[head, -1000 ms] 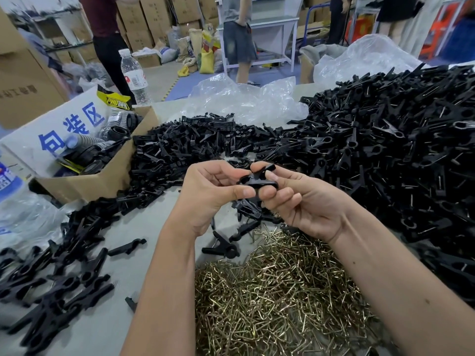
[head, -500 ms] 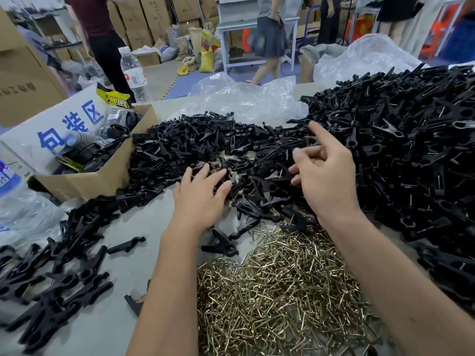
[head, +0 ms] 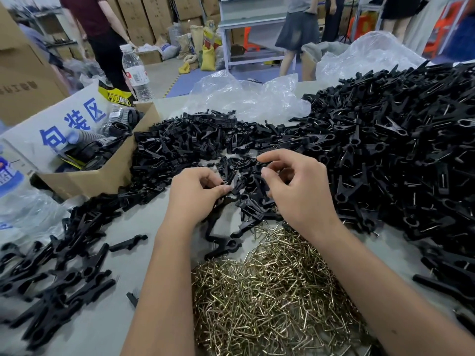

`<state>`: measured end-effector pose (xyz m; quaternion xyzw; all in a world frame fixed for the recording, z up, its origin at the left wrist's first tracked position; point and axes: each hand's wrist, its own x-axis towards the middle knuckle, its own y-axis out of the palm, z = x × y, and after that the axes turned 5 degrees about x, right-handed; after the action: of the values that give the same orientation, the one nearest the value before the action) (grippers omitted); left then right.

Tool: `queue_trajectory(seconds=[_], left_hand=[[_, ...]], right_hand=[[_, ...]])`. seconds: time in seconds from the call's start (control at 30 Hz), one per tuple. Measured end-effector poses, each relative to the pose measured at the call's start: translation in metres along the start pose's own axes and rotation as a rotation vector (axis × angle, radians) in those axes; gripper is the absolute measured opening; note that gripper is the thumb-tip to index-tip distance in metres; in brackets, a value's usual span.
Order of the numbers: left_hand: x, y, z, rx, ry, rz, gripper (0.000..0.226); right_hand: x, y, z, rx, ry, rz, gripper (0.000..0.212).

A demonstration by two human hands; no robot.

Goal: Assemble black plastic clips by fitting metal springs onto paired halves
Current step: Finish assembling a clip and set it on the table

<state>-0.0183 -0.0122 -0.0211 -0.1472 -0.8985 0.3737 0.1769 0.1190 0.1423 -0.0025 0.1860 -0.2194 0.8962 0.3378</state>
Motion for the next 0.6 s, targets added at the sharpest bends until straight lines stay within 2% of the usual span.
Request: queue_trajectory(seconds=[0.13, 0.2, 0.3, 0.37, 0.6], left_hand=[[-0.001, -0.003, -0.005, -0.151, 0.066, -0.039, 0.015], [-0.001, -0.007, -0.009, -0.279, 0.136, 0.007, 0.013], [-0.003, -0.01, -0.021, -0.415, 0.251, 0.116, 0.011], [-0.004, -0.009, -0.027, -0.424, 0.306, 0.155, 0.01], [-0.009, -0.006, -0.034, -0.525, 0.287, 0.208, 0.017]], right_hand=[[0.0, -0.001, 0.0, 0.012, 0.015, -0.006, 0.015], [0.001, -0.001, 0.0, 0.024, 0.016, 0.014, 0.014], [0.001, 0.0, 0.0, 0.172, 0.117, 0.161, 0.026], [0.001, 0.001, -0.001, 0.3, 0.161, 0.22, 0.026], [0.004, -0.002, -0.006, 0.493, 0.202, 0.176, 0.013]])
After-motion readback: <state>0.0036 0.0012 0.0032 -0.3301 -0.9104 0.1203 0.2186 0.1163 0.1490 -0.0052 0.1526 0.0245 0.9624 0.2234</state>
